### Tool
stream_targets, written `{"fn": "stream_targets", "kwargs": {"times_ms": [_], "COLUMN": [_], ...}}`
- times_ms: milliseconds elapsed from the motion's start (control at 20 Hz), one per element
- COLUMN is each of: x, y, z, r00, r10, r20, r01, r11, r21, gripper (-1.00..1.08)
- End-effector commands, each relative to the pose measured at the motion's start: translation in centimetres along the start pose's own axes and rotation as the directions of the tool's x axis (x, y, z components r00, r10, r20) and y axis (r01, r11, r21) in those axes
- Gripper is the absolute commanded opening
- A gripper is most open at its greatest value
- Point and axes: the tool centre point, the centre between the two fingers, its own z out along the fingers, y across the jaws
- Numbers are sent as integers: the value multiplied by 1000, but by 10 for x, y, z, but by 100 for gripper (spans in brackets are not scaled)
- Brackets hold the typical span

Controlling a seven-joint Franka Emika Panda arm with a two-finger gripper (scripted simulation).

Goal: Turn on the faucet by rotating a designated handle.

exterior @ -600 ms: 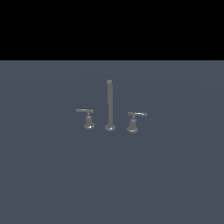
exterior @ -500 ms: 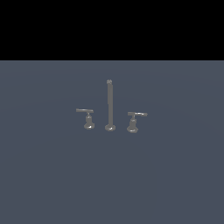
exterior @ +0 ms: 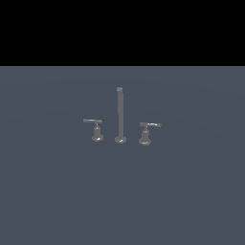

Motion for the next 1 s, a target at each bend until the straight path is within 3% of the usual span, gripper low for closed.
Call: {"fn": "stream_targets", "kwargs": {"times_ms": [0, 450, 950], "x": [2, 17, 46], "y": [-5, -36, -74], "z": [6, 42, 90], "r00": [1000, 983, 922], "r10": [27, 183, 387], "r20": [1, 5, 12], "r01": [-27, -183, -387], "r11": [1000, 983, 922], "r21": [0, 1, 3], "gripper": [-100, -100, -100]}}
